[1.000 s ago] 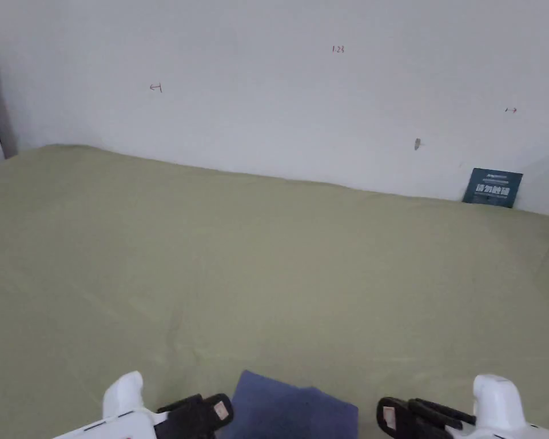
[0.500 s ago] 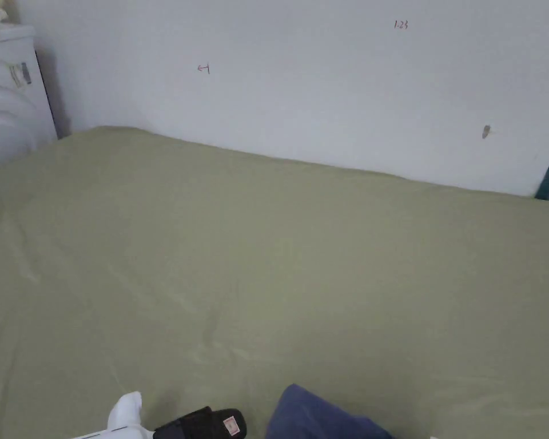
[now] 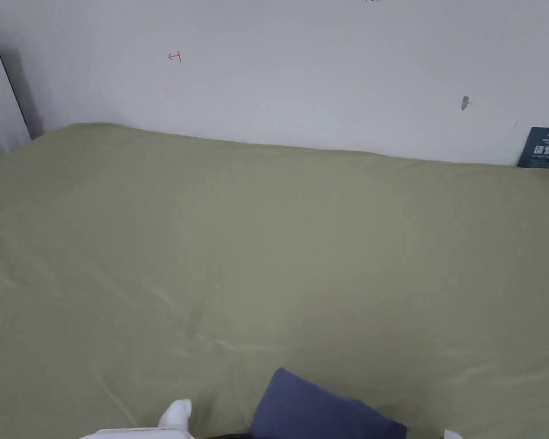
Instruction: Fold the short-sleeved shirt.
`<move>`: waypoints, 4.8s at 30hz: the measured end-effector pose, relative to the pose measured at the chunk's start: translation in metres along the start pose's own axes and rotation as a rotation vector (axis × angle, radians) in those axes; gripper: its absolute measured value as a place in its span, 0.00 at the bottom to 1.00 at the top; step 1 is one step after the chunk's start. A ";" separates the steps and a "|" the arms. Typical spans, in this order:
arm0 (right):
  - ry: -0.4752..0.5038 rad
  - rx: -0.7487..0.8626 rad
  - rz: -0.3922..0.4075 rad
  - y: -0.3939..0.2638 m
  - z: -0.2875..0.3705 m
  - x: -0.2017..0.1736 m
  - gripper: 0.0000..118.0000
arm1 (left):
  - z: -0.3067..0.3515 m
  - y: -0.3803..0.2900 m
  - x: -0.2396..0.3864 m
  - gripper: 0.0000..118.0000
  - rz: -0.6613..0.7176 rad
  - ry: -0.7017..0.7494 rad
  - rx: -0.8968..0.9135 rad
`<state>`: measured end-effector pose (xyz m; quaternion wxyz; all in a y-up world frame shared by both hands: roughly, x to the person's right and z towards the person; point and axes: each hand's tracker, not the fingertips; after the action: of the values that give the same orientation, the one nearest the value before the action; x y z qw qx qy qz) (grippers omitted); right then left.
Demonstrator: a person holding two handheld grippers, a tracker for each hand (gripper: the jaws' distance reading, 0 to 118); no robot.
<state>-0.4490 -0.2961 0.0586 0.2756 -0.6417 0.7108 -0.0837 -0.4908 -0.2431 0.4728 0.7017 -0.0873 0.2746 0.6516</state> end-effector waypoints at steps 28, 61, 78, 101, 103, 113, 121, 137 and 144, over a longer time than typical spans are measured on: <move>-0.248 0.090 0.268 -0.025 0.045 -0.073 0.00 | 0.305 0.131 -0.081 0.27 -0.123 0.296 0.218; -0.550 0.445 0.887 -0.079 0.115 -0.245 0.00 | 0.230 -0.019 0.121 0.56 -0.784 0.470 0.779; -1.045 0.780 0.984 -0.114 0.131 -0.253 0.00 | 0.098 -0.125 0.213 0.00 -0.842 0.574 0.892; -1.060 0.955 1.096 -0.124 0.150 -0.308 1.00 | 0.126 -0.121 0.236 0.93 -0.917 0.530 0.921; -1.057 0.952 1.098 -0.124 0.148 -0.310 1.00 | 0.126 -0.123 0.235 0.93 -0.912 0.522 0.912; -1.026 0.962 1.063 -0.130 0.154 -0.300 1.00 | 0.131 -0.126 0.238 0.93 -0.894 0.518 0.952; -1.069 0.966 1.100 -0.135 0.148 -0.309 1.00 | 0.132 -0.129 0.236 0.93 -0.893 0.512 0.960; -0.930 1.051 1.164 -0.144 0.142 -0.306 1.00 | 0.137 -0.129 0.237 0.93 -0.901 0.531 0.930; -0.836 1.023 1.101 -0.133 0.142 -0.307 1.00 | 0.139 -0.129 0.240 0.93 -0.902 0.535 0.936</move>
<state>-0.2556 0.0096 0.0900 0.7716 0.0196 0.6358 -0.0048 -0.3290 0.0141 0.4381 0.7756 -0.0387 0.6265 0.0666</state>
